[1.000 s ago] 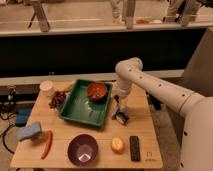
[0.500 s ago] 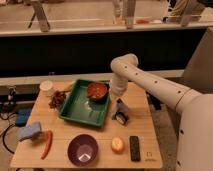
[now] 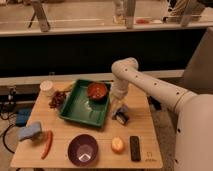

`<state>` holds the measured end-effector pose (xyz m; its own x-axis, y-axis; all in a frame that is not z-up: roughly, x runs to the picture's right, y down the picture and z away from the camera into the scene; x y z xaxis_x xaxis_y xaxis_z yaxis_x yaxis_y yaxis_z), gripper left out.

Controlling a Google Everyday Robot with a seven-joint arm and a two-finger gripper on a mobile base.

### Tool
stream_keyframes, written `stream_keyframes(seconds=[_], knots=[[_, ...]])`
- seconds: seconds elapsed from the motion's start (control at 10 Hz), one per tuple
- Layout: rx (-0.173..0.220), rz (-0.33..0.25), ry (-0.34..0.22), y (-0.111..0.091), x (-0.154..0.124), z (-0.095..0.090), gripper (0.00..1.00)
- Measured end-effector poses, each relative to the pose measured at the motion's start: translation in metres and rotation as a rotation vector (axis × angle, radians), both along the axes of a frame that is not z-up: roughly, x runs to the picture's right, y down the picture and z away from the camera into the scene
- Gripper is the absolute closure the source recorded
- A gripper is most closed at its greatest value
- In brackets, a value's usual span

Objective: Place towel in tray

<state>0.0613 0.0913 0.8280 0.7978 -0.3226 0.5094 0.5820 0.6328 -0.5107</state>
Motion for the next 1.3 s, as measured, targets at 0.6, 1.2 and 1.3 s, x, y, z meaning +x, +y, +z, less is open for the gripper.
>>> stream_keyframes(seconds=[0.6,1.2,1.3], knots=[[-0.002,0.023,0.008,0.002,0.003,0.004,0.2],[-0.039,0.096,0.073,0.012,0.034,0.034,0.59],[-0.055,0.099,0.08,0.018,0.036,0.041,0.68]])
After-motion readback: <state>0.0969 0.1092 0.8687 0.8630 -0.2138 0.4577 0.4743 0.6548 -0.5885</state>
